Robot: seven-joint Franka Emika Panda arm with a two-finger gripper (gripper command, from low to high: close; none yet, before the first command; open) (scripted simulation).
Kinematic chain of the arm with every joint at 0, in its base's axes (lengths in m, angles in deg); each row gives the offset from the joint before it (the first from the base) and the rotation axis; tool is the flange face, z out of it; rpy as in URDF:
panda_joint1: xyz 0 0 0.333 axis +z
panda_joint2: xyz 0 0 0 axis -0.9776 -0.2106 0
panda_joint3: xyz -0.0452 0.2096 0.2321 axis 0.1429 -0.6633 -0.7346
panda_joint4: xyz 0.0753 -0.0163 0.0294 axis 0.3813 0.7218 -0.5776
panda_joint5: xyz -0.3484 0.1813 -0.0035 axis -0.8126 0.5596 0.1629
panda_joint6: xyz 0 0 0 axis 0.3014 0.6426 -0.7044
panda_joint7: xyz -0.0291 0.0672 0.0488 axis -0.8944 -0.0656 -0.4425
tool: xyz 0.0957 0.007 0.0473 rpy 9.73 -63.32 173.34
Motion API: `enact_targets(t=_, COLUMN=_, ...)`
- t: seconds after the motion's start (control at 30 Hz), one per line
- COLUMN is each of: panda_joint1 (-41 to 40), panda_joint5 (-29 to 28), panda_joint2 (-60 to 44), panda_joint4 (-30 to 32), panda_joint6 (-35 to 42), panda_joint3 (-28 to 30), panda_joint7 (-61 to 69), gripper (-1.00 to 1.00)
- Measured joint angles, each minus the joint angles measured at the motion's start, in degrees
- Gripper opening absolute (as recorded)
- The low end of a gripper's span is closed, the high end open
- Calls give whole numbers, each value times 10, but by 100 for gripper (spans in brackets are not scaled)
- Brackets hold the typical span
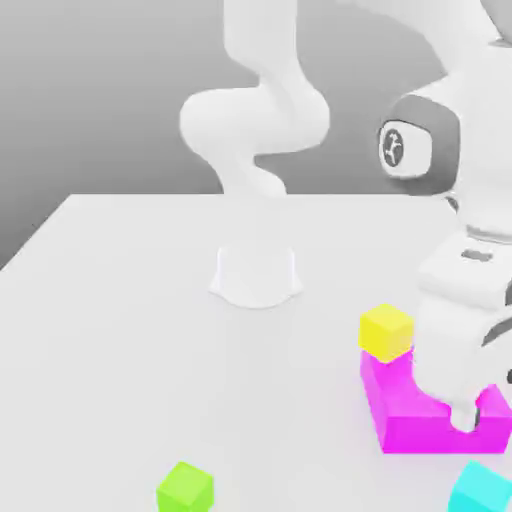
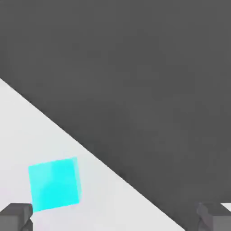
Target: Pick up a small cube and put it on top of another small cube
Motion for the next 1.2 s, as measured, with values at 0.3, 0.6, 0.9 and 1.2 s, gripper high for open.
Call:
enact_targets(t=0.3, panda_joint1=36, panda_joint5=-40, panda_joint2=-160, panda_joint4=-25, panda_joint6=-82, panda_joint3=13, panda_joint7=-3, gripper=-100)
enact_targets(t=0.6, panda_joint1=26, panda_joint5=-26, panda_joint2=-110, panda_joint4=-14, panda_joint6=-43, panda_joint3=0, panda_joint7=7, gripper=-100)
enact_targets(t=0.9, panda_joint1=-82, panda_joint5=51, panda_joint2=16, panda_joint4=83, panda_joint6=-18, panda_joint3=99, panda_joint7=-80, gripper=-100)
enact_targets(t=1.2, panda_joint1=-154, panda_joint5=112, panda_joint2=-21, panda_joint4=117, panda_joint6=-89, panda_joint3=159, panda_joint7=-123, gripper=100)
